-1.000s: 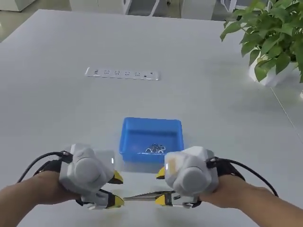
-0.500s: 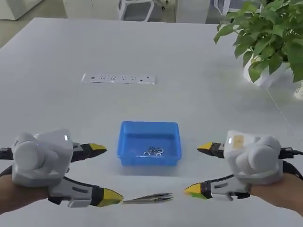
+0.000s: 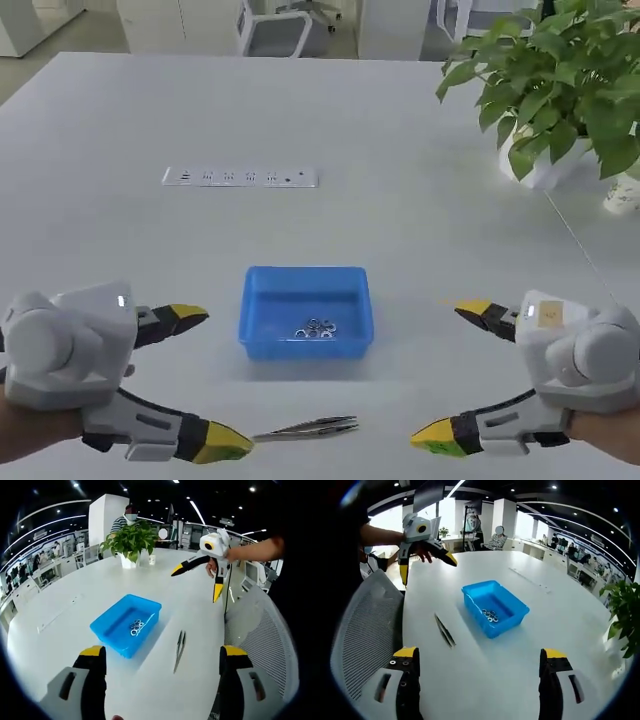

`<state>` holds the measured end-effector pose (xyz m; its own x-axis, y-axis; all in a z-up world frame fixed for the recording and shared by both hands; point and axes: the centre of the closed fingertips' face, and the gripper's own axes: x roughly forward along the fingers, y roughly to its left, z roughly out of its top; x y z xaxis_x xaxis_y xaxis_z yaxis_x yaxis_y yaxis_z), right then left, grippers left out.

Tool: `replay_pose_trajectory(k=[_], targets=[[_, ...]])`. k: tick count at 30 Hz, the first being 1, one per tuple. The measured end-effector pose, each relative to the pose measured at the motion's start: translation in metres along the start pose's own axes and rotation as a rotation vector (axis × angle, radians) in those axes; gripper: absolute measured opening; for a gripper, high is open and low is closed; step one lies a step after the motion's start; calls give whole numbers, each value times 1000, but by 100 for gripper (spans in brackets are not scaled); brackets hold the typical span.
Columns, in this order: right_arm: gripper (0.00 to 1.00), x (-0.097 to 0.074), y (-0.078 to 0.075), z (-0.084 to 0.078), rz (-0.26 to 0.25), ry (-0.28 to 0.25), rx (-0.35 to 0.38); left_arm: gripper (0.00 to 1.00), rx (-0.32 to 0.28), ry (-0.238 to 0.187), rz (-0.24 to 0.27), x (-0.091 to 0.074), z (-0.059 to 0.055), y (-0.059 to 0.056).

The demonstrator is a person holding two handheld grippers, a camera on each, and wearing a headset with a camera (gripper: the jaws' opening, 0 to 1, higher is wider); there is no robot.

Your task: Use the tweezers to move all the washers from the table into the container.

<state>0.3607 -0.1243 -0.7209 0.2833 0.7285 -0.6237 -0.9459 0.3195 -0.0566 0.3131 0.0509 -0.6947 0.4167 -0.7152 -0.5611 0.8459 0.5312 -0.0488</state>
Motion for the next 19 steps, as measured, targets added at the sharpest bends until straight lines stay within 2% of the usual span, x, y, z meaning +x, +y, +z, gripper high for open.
replay_pose_trajectory(k=[10,19], targets=[[100,0,4,-5,2,12,7,99,8,2,-11,2,2,-2],[100,0,3,-6,-2,16,8,99,17,22,-9,2,-4,0]])
